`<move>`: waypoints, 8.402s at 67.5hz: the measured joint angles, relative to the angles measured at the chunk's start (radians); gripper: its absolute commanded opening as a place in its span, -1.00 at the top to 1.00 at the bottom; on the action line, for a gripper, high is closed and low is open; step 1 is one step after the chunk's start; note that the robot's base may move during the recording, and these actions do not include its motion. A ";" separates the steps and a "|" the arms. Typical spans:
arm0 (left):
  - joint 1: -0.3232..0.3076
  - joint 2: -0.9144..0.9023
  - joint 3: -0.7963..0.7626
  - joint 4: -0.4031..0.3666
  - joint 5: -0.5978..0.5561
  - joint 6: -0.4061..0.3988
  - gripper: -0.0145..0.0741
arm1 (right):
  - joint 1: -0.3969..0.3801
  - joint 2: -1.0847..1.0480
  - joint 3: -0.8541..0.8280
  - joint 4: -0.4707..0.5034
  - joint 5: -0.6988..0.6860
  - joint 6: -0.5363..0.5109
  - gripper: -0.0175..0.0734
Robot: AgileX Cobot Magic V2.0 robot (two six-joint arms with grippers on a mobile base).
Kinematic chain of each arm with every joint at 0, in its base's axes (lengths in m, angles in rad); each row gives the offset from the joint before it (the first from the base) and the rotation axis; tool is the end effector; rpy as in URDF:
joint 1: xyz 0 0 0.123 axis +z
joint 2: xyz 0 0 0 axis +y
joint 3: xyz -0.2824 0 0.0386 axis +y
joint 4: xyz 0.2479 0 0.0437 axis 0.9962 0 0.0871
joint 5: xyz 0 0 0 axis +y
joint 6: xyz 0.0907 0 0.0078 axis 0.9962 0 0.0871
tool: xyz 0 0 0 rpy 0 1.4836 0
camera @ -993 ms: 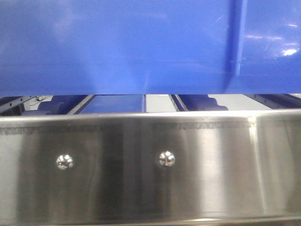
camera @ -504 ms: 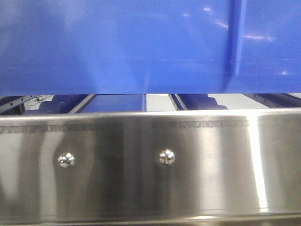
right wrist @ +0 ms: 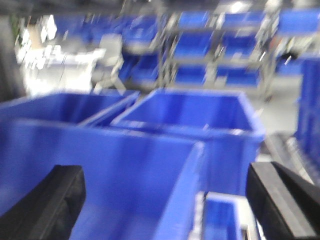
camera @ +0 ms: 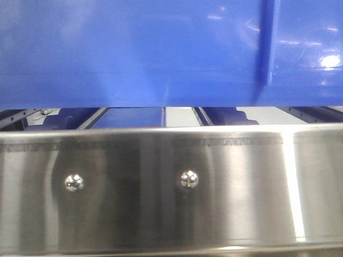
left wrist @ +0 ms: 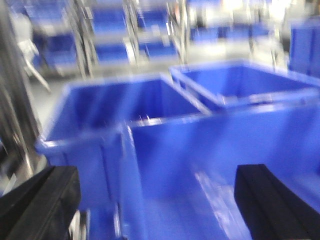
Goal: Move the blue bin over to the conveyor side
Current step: 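Close both grippers on opposite side walls of the blue bin, then lift and pull the gripped blue bin off the rollers toward the robot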
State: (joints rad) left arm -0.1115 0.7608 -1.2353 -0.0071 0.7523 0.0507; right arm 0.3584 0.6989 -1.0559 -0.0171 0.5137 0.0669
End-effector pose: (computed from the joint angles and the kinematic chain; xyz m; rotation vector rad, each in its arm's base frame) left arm 0.1112 -0.0129 0.4804 0.1417 1.7560 -0.0522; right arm 0.1093 0.0401 0.4554 -0.2453 1.6308 0.3067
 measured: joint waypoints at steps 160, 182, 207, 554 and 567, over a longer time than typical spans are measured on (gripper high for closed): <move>0.108 0.683 -0.374 -0.063 0.477 -0.001 -0.52 | 0.032 0.709 -0.540 -0.084 0.719 0.217 -0.60; 0.053 0.683 -0.375 -0.010 0.477 0.000 -0.52 | 0.032 0.709 -0.538 -0.084 0.719 0.217 -0.60; 0.053 0.654 -0.375 -0.003 0.438 0.000 -0.52 | 0.032 0.709 -0.538 -0.082 0.719 0.218 -0.60; -0.086 0.408 -0.317 0.143 0.410 -0.219 0.71 | 0.030 0.513 -0.525 -0.141 0.672 0.132 0.77; -0.086 0.408 -0.317 0.148 0.383 -0.221 0.71 | 0.028 0.513 -0.525 -0.145 0.655 0.132 0.77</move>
State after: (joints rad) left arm -0.1979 1.1689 -1.5521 0.1406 1.1349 -0.1704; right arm 0.3866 1.2114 -1.5805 -0.1619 1.1682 0.1990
